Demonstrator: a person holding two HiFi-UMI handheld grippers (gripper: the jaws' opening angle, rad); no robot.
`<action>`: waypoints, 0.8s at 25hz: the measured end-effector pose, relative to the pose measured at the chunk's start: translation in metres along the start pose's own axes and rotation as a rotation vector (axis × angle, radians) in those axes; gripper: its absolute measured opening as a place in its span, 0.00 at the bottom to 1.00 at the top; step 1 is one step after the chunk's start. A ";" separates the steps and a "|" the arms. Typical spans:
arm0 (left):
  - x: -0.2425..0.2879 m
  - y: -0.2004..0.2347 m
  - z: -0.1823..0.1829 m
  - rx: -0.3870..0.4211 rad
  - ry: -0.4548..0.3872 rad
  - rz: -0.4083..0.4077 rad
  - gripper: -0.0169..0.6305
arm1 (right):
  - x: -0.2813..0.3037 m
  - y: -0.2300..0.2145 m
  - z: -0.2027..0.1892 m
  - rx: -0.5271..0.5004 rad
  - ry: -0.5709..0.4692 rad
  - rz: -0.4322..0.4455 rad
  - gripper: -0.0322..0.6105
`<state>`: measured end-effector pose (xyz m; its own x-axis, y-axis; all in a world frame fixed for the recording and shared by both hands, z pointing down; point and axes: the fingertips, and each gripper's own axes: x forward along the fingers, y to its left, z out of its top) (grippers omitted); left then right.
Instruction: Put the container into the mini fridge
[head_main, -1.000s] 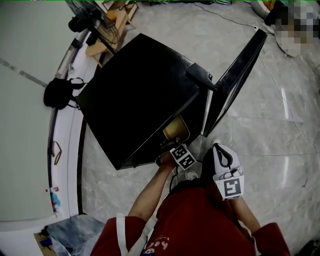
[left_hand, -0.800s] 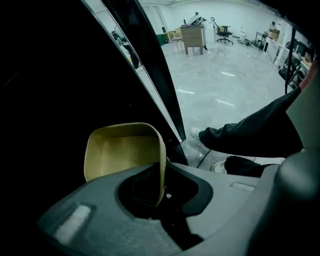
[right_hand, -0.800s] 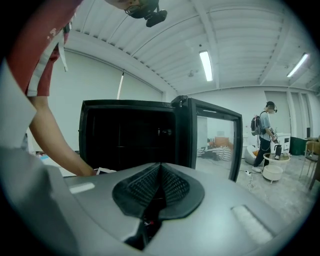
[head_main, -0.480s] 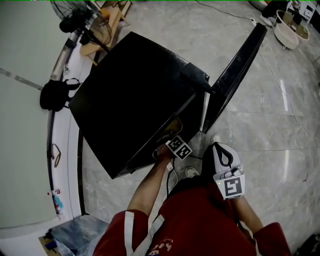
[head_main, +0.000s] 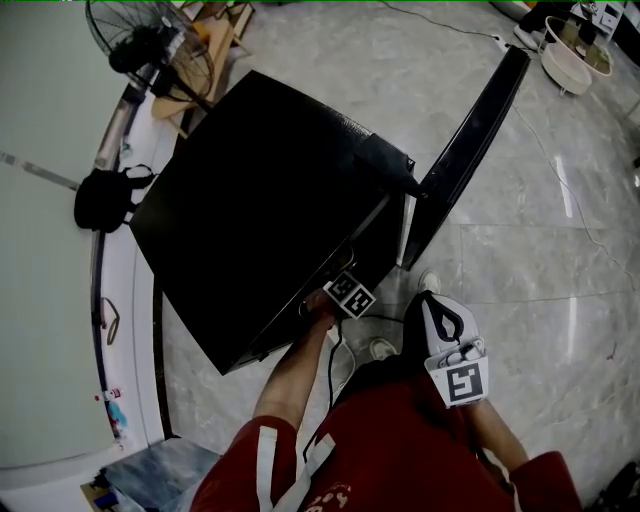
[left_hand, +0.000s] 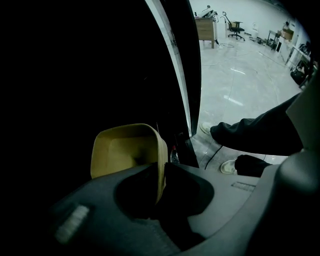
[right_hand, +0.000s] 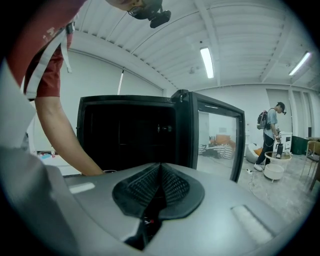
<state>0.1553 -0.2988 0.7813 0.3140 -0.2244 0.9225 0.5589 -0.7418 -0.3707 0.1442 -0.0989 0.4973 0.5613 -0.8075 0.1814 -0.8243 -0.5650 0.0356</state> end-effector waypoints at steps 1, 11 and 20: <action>0.000 0.003 0.000 0.010 0.002 0.010 0.09 | 0.001 0.000 -0.001 -0.008 0.003 0.007 0.05; 0.011 0.027 0.001 0.004 0.028 0.067 0.11 | 0.012 -0.003 0.004 -0.013 -0.001 0.004 0.05; 0.023 0.027 0.001 0.045 0.041 0.142 0.21 | 0.012 -0.004 0.004 -0.019 -0.002 -0.001 0.05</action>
<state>0.1789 -0.3234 0.7922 0.3613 -0.3509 0.8639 0.5456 -0.6718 -0.5010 0.1548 -0.1070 0.4959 0.5621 -0.8075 0.1790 -0.8251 -0.5624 0.0543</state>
